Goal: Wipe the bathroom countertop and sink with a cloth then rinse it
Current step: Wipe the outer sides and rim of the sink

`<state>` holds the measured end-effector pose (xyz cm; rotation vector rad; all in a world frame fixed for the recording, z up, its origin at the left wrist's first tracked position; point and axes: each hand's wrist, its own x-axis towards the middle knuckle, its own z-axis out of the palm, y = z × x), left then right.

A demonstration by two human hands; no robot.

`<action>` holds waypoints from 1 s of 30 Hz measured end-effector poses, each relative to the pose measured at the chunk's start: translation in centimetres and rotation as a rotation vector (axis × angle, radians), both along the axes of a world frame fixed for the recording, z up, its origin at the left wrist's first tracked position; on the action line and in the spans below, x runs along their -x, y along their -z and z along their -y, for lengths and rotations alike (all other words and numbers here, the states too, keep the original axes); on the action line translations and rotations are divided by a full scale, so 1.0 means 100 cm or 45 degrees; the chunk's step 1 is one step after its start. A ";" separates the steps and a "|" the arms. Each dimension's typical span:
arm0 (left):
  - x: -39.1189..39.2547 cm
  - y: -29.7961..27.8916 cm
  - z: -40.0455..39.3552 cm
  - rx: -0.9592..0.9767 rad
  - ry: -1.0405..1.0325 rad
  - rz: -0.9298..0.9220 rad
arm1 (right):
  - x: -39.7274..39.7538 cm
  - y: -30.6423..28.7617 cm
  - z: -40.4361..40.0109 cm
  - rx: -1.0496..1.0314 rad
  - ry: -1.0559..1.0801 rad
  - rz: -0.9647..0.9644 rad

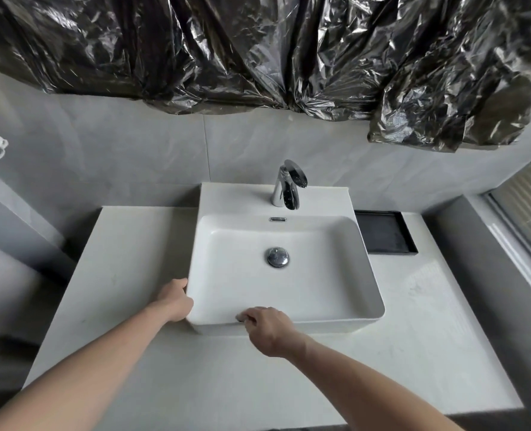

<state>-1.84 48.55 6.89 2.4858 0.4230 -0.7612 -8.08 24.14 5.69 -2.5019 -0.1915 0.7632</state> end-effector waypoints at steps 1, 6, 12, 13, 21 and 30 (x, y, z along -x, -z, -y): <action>0.000 0.000 0.001 -0.008 0.004 0.000 | 0.001 0.003 0.020 0.064 0.016 0.004; -0.001 -0.005 0.005 -0.051 0.008 -0.025 | 0.003 0.007 0.126 0.324 0.142 0.034; 0.002 -0.003 0.008 -0.078 -0.042 0.002 | 0.003 0.002 0.183 0.487 0.268 0.049; 0.002 -0.002 0.010 -0.087 -0.046 0.013 | 0.002 0.001 0.177 0.508 0.249 0.054; 0.000 0.004 0.019 -0.174 -0.095 0.024 | 0.011 0.003 0.110 0.217 0.014 0.148; 0.004 0.017 0.024 -0.219 -0.216 0.056 | 0.005 -0.012 0.247 0.521 -0.238 0.209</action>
